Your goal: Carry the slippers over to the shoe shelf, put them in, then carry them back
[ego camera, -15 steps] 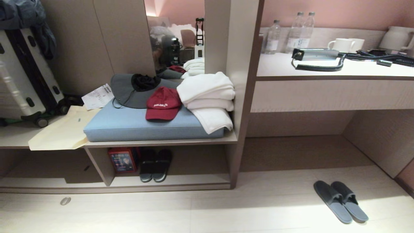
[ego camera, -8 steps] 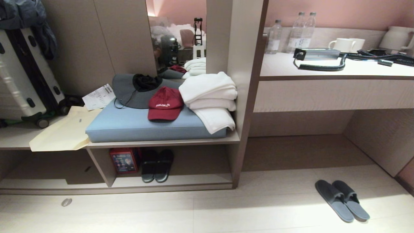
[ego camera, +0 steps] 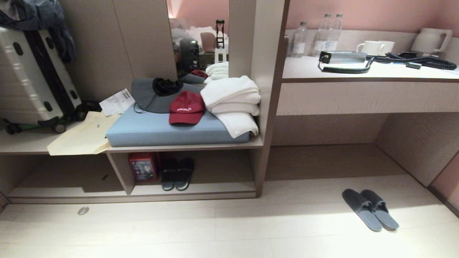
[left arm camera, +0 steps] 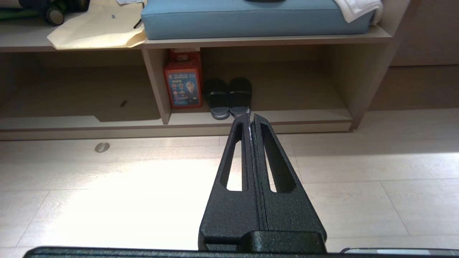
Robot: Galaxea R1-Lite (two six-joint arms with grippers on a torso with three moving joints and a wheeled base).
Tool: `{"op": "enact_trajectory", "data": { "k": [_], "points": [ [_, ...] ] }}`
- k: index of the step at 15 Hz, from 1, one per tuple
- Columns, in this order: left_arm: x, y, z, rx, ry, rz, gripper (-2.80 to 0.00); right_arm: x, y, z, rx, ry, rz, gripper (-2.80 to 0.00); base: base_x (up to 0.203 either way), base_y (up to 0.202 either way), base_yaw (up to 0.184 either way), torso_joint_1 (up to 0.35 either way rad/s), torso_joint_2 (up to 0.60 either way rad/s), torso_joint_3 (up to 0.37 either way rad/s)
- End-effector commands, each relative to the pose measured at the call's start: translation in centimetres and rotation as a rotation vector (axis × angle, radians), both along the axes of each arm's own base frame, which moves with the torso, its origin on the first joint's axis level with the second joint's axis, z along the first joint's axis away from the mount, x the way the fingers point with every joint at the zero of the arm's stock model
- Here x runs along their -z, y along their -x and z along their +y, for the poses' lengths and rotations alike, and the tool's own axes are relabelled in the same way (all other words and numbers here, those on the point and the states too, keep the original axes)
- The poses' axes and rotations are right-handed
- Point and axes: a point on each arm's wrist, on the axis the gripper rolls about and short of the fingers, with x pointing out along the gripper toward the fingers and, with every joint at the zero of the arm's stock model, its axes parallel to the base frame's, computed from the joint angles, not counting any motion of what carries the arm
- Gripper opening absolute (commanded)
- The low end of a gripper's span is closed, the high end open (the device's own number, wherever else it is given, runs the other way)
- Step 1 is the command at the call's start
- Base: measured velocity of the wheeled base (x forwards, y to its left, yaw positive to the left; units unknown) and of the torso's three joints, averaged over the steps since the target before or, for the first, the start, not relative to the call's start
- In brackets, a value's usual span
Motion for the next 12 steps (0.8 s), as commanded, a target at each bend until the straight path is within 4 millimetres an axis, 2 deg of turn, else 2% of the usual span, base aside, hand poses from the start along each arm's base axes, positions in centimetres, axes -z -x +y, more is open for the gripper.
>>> {"op": "enact_trajectory", "data": {
  "k": [1, 12],
  "points": [
    [0.04, 0.0, 0.0, 0.0, 0.0, 0.001, -2.8, -0.01, -0.01, 0.0, 0.0, 0.0, 0.0, -2.8, -0.209, 0.0, 0.0, -0.001, 0.0, 0.001],
    [0.04, -0.02, 0.0, -0.002, 0.0, 0.003, -2.8, -0.01, -0.01, 0.0, 0.0, 0.0, 0.0, -2.8, -0.197, 0.0, 0.001, 0.002, 0.0, 0.002]
  ]
}}
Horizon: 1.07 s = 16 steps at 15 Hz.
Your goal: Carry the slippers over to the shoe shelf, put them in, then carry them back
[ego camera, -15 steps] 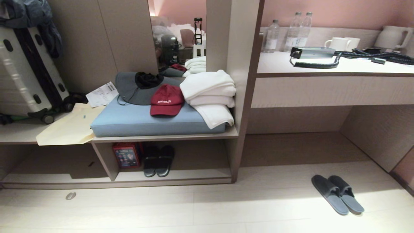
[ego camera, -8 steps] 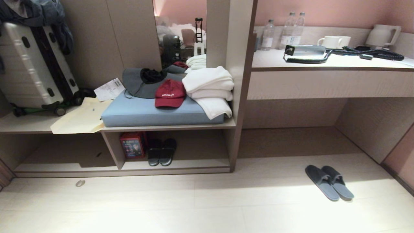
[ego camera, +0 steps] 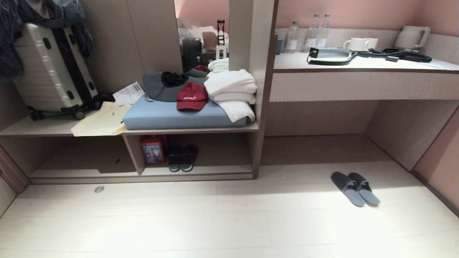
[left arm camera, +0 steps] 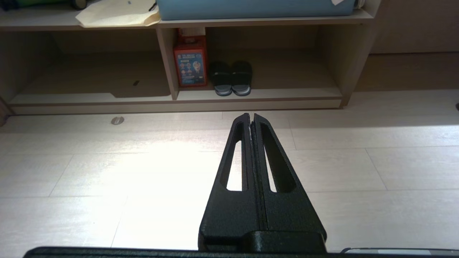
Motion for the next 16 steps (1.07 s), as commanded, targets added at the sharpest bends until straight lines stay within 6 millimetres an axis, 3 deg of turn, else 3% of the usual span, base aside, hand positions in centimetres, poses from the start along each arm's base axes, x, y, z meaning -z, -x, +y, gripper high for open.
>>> {"op": "enact_trajectory", "data": {
  "k": [1, 16],
  "points": [
    [-0.01, -0.01, 0.0, 0.0, 0.0, 0.0, -2.8, 0.0, -0.01, 0.0, 0.0, 0.0, 0.001, -2.8, -0.198, 0.0, 0.001, 0.0, 0.0, 0.002],
    [-0.01, -0.01, 0.0, 0.0, 0.0, 0.0, -2.8, 0.0, -0.01, 0.0, 0.0, 0.001, 0.001, -2.8, -0.196, 0.0, 0.001, 0.001, 0.0, 0.004]
  ]
}}
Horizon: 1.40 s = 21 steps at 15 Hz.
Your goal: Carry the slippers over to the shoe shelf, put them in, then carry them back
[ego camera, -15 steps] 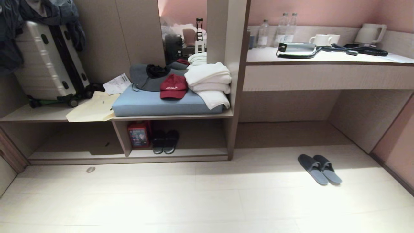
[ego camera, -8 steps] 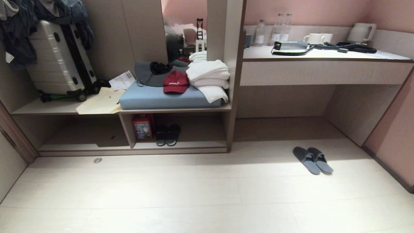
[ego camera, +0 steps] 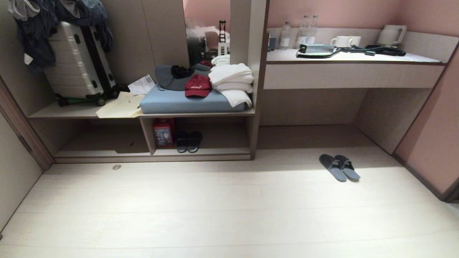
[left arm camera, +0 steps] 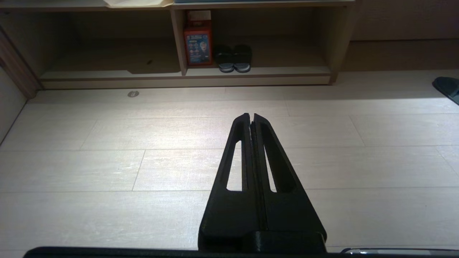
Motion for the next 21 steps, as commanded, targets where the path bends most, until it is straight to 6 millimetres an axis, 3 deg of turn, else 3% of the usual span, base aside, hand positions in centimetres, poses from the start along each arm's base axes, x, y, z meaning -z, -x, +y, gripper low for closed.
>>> {"op": "enact_trajectory", "data": {
  "k": [1, 21],
  "points": [
    [-0.01, -0.01, 0.0, 0.0, 0.0, 0.001, -2.8, -0.01, -0.01, 0.0, 0.0, -0.001, 0.0, -2.8, -0.195, 0.0, 0.001, 0.002, 0.0, 0.002],
    [-0.01, -0.01, 0.0, 0.0, 0.002, 0.001, -2.8, -0.01, -0.01, 0.0, 0.0, -0.001, 0.0, -2.8, -0.196, 0.0, 0.001, 0.003, 0.0, 0.001]
  ]
}}
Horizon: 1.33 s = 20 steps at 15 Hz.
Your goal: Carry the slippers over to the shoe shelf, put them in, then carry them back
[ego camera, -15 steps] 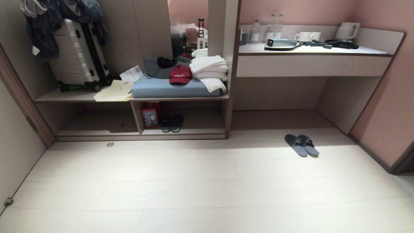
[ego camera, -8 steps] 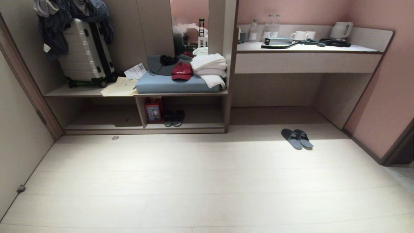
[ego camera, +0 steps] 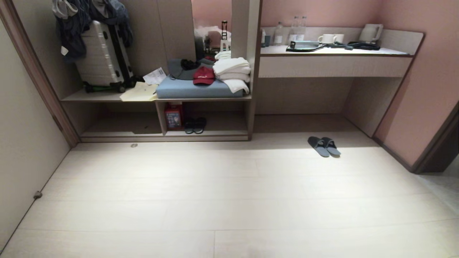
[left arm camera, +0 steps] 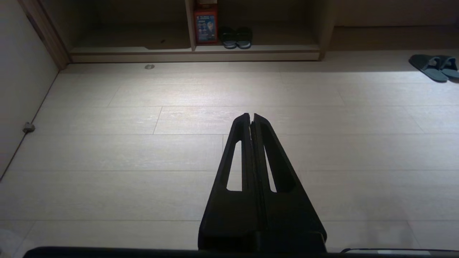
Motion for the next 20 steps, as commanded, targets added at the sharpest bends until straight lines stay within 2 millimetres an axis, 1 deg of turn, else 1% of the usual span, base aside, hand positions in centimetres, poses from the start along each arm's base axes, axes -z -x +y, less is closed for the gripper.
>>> {"op": "enact_trajectory", "data": {
  "k": [1, 16, 17, 20],
  "points": [
    [0.04, -0.02, 0.0, -0.001, 0.0, 0.003, -2.8, -0.01, -0.01, 0.0, -0.001, 0.0, 0.0, -2.8, -0.195, 0.0, -0.002, 0.002, 0.0, 0.005],
    [0.04, -0.02, 0.0, -0.001, 0.0, 0.002, -2.8, -0.01, -0.01, 0.0, -0.001, 0.0, 0.0, -2.8, -0.195, 0.0, 0.001, 0.003, 0.0, 0.003],
    [0.04, -0.02, 0.0, 0.0, 0.0, 0.003, -2.8, -0.01, -0.01, 0.0, -0.001, 0.0, 0.0, -2.8, -0.124, 0.0, 0.002, 0.001, 0.0, 0.003],
    [0.0, -0.01, 0.0, 0.0, 0.0, 0.001, -2.8, -0.01, -0.01, 0.0, -0.001, 0.001, 0.0, -2.8, 0.0, 0.0, 0.0, 0.0, 0.0, 0.0]
  ]
}}
